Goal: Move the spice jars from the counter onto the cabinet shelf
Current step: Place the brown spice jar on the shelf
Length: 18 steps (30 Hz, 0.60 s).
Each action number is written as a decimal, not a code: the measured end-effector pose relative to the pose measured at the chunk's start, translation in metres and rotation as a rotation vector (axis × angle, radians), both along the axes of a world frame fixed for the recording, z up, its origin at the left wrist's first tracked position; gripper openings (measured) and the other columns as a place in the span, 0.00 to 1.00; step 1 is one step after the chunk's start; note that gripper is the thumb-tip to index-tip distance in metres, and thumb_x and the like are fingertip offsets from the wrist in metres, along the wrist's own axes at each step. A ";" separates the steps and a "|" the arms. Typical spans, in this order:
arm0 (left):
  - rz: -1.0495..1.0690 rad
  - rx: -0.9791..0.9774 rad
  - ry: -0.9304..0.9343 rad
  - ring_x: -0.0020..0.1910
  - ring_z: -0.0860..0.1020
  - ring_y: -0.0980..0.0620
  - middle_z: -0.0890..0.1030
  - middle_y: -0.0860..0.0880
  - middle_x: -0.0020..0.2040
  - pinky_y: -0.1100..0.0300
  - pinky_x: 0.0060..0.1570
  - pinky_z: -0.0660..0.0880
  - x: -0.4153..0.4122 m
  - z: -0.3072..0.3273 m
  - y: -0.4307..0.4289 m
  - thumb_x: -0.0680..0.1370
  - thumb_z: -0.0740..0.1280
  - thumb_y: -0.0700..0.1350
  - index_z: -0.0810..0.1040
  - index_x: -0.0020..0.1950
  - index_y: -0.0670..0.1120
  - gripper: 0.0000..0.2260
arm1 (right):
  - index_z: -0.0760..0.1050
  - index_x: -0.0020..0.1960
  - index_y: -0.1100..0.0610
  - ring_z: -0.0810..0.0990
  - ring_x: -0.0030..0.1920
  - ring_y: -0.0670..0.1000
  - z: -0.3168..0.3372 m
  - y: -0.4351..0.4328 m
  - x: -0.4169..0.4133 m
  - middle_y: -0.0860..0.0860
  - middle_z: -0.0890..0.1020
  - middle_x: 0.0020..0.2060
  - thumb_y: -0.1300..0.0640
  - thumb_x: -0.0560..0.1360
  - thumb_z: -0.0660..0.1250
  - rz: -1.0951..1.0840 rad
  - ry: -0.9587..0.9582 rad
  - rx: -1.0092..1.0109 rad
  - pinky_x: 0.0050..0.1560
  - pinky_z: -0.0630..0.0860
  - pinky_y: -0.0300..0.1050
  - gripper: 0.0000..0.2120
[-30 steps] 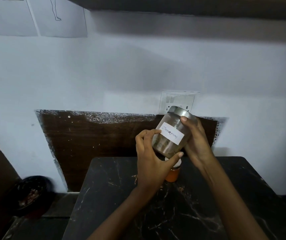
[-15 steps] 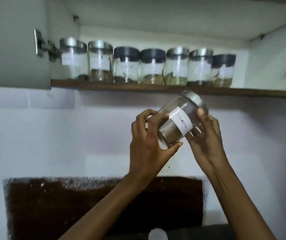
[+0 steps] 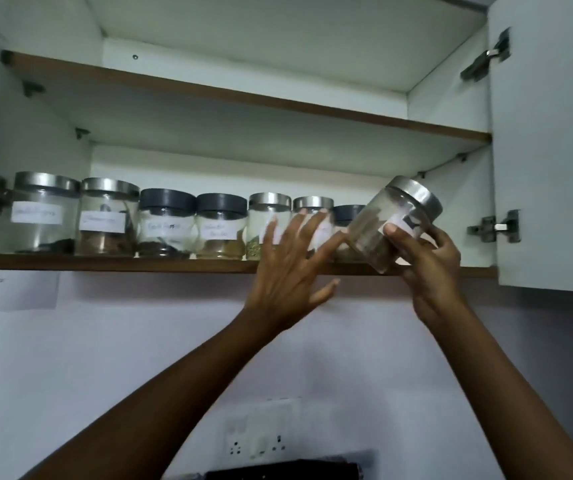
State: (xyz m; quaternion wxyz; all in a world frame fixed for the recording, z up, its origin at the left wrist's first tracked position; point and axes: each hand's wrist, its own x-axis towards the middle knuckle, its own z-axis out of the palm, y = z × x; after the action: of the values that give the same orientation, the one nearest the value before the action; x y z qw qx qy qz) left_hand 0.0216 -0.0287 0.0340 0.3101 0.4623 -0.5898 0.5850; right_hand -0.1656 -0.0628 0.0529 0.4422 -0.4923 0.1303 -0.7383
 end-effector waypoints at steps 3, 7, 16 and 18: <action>0.181 -0.012 0.057 0.75 0.50 0.39 0.53 0.42 0.77 0.35 0.69 0.48 0.033 -0.004 -0.024 0.72 0.54 0.64 0.54 0.75 0.56 0.33 | 0.73 0.62 0.57 0.81 0.53 0.55 0.012 -0.044 -0.036 0.56 0.80 0.55 0.61 0.64 0.77 -0.215 0.118 -0.037 0.51 0.80 0.56 0.28; 0.279 0.032 0.116 0.75 0.47 0.36 0.50 0.41 0.77 0.34 0.68 0.42 0.060 -0.020 -0.045 0.75 0.46 0.67 0.56 0.76 0.55 0.32 | 0.74 0.61 0.59 0.80 0.53 0.56 0.027 -0.099 -0.067 0.57 0.81 0.54 0.62 0.63 0.77 -0.397 0.340 -0.045 0.53 0.79 0.52 0.28; 0.312 -0.009 0.103 0.75 0.51 0.37 0.53 0.42 0.77 0.34 0.68 0.45 0.058 -0.030 -0.056 0.70 0.54 0.66 0.55 0.75 0.55 0.36 | 0.73 0.59 0.60 0.79 0.51 0.55 0.039 -0.153 -0.057 0.57 0.81 0.52 0.57 0.67 0.75 -0.470 0.669 -0.105 0.50 0.75 0.45 0.23; 0.320 -0.014 0.103 0.75 0.51 0.38 0.53 0.42 0.77 0.34 0.68 0.46 0.058 -0.030 -0.057 0.69 0.54 0.67 0.55 0.75 0.55 0.36 | 0.73 0.60 0.60 0.79 0.50 0.54 0.036 -0.157 -0.049 0.57 0.81 0.53 0.57 0.68 0.74 -0.498 0.674 -0.120 0.48 0.74 0.44 0.22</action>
State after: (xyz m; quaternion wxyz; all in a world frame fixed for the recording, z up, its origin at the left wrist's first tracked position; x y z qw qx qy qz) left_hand 0.0797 -0.0854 0.0039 0.2460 0.5777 -0.4877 0.6066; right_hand -0.2143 -0.2194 0.0893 0.1537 -0.6844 0.3394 -0.6267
